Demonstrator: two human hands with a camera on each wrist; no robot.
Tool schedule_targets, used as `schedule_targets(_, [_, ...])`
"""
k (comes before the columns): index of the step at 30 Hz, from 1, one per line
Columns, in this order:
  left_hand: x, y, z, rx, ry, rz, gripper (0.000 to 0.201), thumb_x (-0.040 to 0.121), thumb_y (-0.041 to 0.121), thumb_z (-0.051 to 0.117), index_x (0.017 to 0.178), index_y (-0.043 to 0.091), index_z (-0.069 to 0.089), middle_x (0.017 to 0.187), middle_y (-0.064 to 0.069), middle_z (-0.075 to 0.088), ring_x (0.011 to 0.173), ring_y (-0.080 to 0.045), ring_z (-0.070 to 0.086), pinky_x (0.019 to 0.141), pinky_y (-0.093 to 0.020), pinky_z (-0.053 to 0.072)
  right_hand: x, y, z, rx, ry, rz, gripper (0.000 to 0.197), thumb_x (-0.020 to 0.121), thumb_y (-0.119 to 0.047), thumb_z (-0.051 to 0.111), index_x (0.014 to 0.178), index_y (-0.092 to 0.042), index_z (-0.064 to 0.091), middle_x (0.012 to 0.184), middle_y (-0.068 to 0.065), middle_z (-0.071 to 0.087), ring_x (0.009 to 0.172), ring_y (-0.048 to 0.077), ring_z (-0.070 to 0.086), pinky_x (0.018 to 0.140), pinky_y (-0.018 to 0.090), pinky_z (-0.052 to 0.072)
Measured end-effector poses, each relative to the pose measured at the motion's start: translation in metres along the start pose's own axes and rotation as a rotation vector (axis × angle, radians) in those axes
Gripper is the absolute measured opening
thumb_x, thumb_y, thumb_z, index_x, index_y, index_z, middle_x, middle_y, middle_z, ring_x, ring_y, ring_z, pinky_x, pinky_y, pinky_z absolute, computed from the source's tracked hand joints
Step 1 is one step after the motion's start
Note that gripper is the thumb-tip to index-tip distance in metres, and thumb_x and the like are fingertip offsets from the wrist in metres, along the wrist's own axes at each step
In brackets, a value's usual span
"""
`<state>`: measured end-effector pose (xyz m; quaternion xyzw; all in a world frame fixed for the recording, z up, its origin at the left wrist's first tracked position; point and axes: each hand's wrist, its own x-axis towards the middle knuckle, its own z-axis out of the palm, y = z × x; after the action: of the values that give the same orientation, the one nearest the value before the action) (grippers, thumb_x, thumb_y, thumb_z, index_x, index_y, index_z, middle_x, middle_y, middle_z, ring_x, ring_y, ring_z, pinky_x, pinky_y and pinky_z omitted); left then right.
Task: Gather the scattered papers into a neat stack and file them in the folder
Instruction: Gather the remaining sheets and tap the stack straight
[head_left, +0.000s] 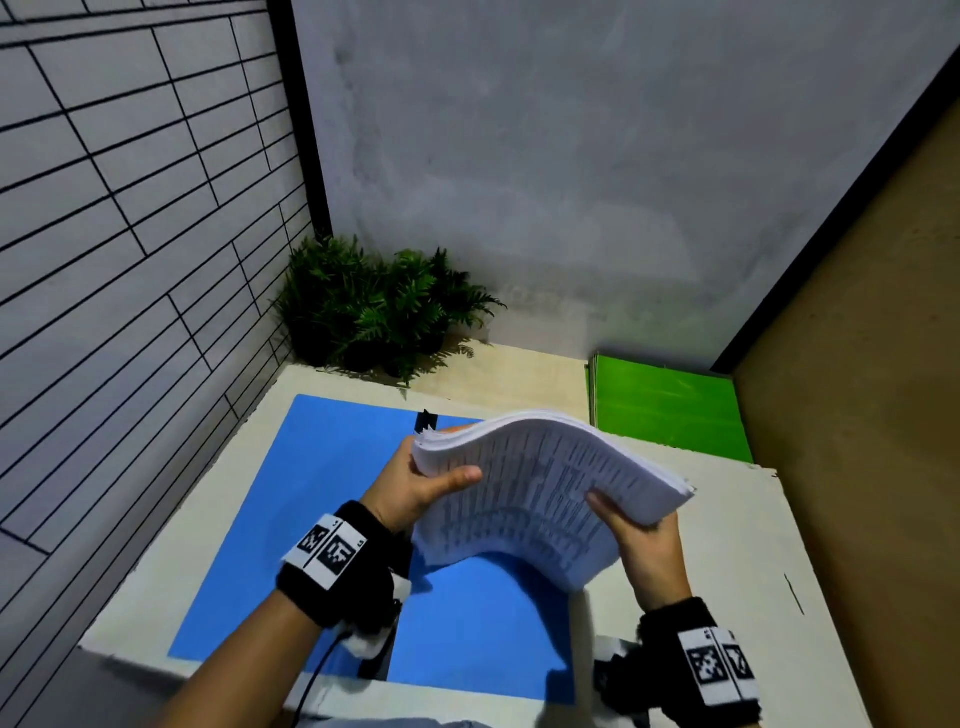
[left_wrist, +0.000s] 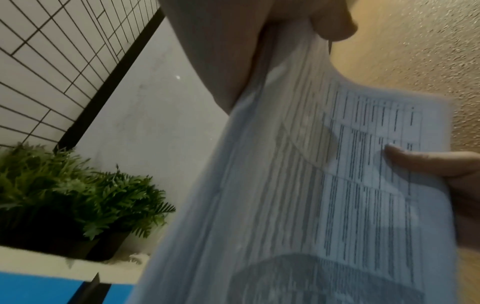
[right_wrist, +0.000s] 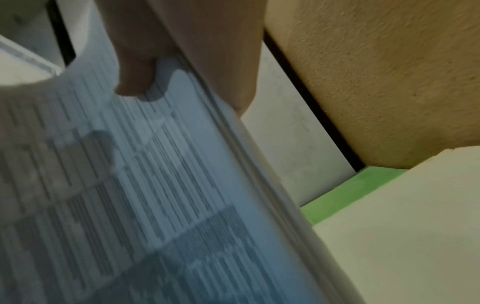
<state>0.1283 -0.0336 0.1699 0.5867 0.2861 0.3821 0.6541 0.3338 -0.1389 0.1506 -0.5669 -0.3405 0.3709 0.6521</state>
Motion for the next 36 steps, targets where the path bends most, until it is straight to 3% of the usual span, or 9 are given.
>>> schedule_targets(3, [0.006,0.004,0.004,0.095,0.133,0.048,0.048,0.05,0.048,0.081,0.085,0.018,0.066,0.065,0.024,0.071,0.067,0.009,0.065,0.06,-0.008,0.049,0.006,-0.009,-0.003,0.005,0.022,-0.03,0.027,0.073,0.006,0.066,0.078,-0.019,0.059,0.06,-0.019,0.071,0.06,-0.005,0.065,0.053,0.011,0.051])
schedule_targets(6, [0.006,0.002,0.011,0.161,0.287,0.088,0.014,0.077,0.02,0.067,0.085,0.009,0.069,0.052,0.022,0.067,0.055,0.009,0.061,0.056,-0.009,0.048,0.007,-0.009,-0.003,-0.039,0.046,-0.034,0.03,0.079,0.011,0.058,0.076,-0.019,0.058,0.057,-0.023,0.069,0.057,-0.009,0.063,0.051,0.008,0.049])
schedule_targets(10, [0.005,-0.001,0.013,0.111,0.442,0.036,0.031,0.068,0.051,0.066,0.064,0.021,0.062,0.054,0.011,0.061,0.051,-0.003,0.055,0.055,-0.024,0.047,0.009,-0.004,-0.003,-0.047,0.012,-0.042,0.029,0.08,0.009,0.057,0.079,-0.02,0.059,0.062,-0.022,0.071,0.062,-0.007,0.065,0.056,0.009,0.051])
schedule_targets(13, [0.008,0.015,0.009,0.298,0.424,0.228,0.027,0.079,0.028,0.064,0.105,0.025,0.059,0.098,0.02,0.067,0.09,0.009,0.061,0.085,-0.027,0.053,0.01,-0.007,-0.005,-0.028,-0.013,-0.044,0.022,0.077,0.002,0.063,0.08,-0.02,0.06,0.064,-0.021,0.071,0.064,-0.006,0.065,0.058,0.01,0.052])
schedule_targets(16, [0.012,0.036,0.006,0.85,0.469,0.602,0.072,0.081,0.044,0.056,0.141,0.018,0.025,0.146,0.008,0.031,0.138,0.0,0.022,0.116,-0.024,0.021,0.009,-0.008,-0.007,-0.035,-0.038,-0.04,0.02,0.066,-0.016,0.071,0.082,-0.021,0.061,0.067,-0.02,0.072,0.067,-0.005,0.066,0.058,0.012,0.053])
schedule_targets(19, [0.011,0.045,0.017,1.243,0.329,0.767,0.08,0.085,0.061,0.037,0.146,0.022,0.002,0.156,0.012,-0.002,0.145,-0.009,-0.003,0.118,-0.045,0.004,0.011,-0.007,-0.01,-0.055,-0.051,-0.056,0.03,0.07,0.002,0.069,0.082,-0.025,0.065,0.072,-0.018,0.073,0.071,-0.002,0.067,0.063,0.016,0.055])
schedule_targets(23, [0.011,0.037,0.024,1.692,0.044,0.517,0.079,0.085,0.068,0.013,0.138,0.011,0.029,0.147,-0.012,0.039,0.138,-0.026,0.031,0.109,-0.053,0.014,0.015,-0.011,-0.01,-0.049,-0.084,-0.061,0.022,0.056,-0.016,0.075,0.077,-0.024,0.072,0.073,-0.018,0.074,0.072,-0.002,0.067,0.063,0.016,0.054])
schedule_targets(27, [0.01,0.042,0.023,1.737,0.088,0.45,0.082,0.081,0.066,0.03,0.137,0.008,0.031,0.146,-0.012,0.039,0.137,-0.025,0.028,0.112,-0.054,0.016,0.019,-0.012,-0.01,-0.072,-0.074,-0.055,0.033,0.071,0.01,0.066,0.084,-0.02,0.063,0.07,-0.018,0.074,0.069,-0.003,0.067,0.061,0.016,0.054])
schedule_targets(36, [0.01,0.058,0.022,1.729,0.141,0.216,0.087,0.08,0.069,0.026,0.142,0.008,0.026,0.152,-0.008,0.018,0.142,-0.025,0.018,0.111,-0.053,0.004,0.02,-0.007,-0.013,-0.084,-0.072,-0.051,0.033,0.071,0.01,0.067,0.086,-0.02,0.064,0.072,-0.018,0.074,0.071,-0.001,0.067,0.064,0.016,0.055])
